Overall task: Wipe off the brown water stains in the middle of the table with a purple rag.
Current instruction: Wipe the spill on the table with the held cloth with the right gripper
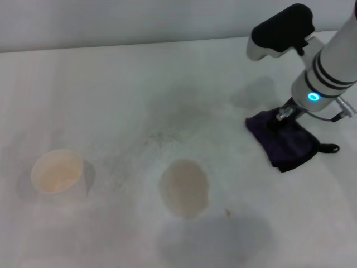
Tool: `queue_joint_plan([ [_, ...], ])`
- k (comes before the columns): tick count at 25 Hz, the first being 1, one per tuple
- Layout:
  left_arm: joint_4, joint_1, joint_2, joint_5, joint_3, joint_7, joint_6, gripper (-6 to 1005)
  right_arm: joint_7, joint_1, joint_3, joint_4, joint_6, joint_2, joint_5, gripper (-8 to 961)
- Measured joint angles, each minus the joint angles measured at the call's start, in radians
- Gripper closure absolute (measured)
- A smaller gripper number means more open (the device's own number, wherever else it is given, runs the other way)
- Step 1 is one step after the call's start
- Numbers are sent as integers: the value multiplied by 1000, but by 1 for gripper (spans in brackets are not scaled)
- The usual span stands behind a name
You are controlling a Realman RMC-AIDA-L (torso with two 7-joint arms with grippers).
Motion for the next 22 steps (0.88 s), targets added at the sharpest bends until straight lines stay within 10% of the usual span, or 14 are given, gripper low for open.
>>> queue_joint_plan([
  [22, 2, -27, 2, 0, -4, 2, -26, 115, 182, -14, -454, -261, -53, 6, 267, 896],
])
